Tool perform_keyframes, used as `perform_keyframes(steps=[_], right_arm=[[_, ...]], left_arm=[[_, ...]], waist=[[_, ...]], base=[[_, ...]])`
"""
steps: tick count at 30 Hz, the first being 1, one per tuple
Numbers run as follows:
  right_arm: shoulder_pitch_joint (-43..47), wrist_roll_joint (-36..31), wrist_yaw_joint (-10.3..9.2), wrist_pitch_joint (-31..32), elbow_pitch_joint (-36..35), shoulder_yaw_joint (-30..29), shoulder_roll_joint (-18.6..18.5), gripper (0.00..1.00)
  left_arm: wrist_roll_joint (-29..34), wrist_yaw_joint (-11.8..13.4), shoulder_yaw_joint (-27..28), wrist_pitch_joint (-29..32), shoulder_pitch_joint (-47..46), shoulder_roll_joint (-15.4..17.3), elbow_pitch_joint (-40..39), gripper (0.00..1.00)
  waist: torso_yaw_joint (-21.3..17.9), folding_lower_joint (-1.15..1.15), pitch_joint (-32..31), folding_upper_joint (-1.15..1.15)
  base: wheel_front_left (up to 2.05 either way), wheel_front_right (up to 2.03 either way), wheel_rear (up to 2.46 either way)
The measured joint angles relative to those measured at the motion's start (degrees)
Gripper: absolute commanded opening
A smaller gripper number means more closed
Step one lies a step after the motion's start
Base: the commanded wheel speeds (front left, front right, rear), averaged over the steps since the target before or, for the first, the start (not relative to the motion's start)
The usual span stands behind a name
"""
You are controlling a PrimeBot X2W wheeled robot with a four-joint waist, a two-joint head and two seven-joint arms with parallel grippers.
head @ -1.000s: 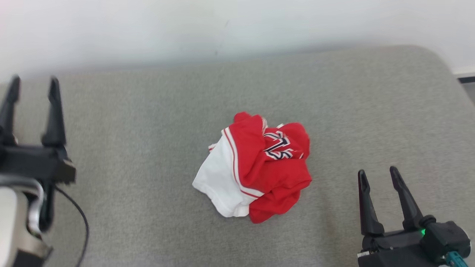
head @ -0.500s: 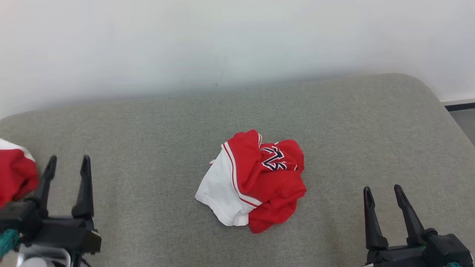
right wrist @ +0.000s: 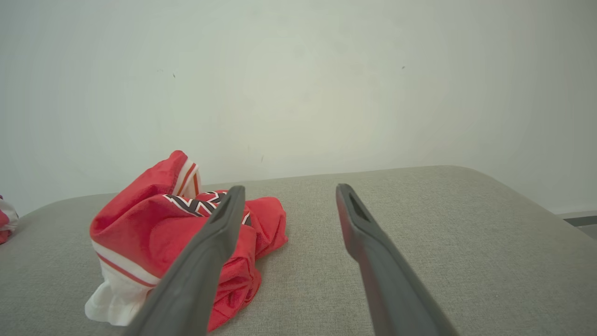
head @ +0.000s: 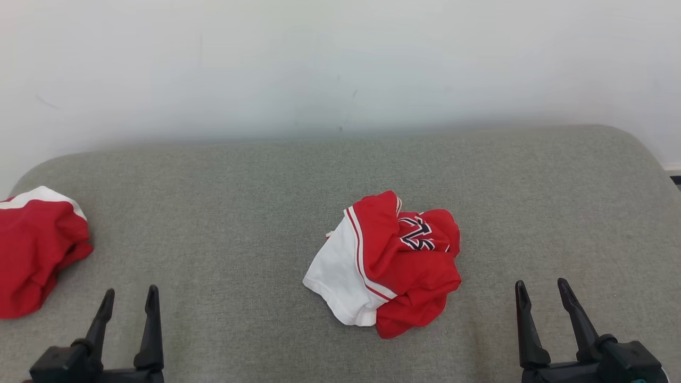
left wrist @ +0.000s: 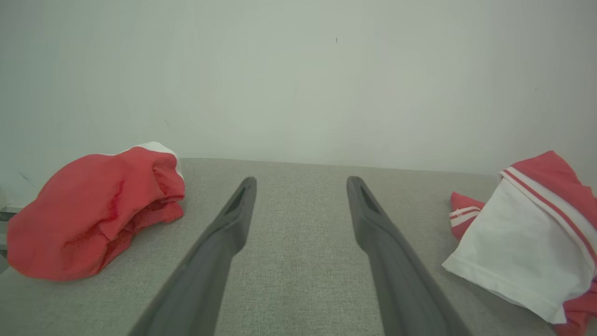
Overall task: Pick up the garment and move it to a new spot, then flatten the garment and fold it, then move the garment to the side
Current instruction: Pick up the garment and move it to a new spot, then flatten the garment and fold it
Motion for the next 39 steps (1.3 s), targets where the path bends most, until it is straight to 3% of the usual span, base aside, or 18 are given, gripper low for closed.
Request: perform_keyframes(steps=[14, 23, 39], right_arm=[[0.19, 0.62, 0.0, -0.26, 3.16, 0.56, 0.0, 1.0], [0.24, 1.11, 0.0, -0.52, 4.61, 0.96, 0.02, 1.0], [0.16, 1.33, 0.0, -0.7, 5.3, 1.54, 0.03, 1.0]], left_arm=[[4.13, 0.0, 2.24, -0.01, 6.02, -4.56, -2.14, 1.0], [6.31, -1.44, 4.14, -0.01, 6.41, -7.19, -2.22, 1.0], [9.35, -3.94, 6.79, -0.01, 6.59, -8.92, -1.36, 1.0]], waist=[[1.42, 0.01, -0.76, 0.0], [1.34, 0.01, -0.6, 0.0], [1.14, 0.01, -0.56, 0.0]], base=[[0.0, 0.0, 0.0], [0.0, 0.0, 0.0], [0.0, 0.0, 0.0]])
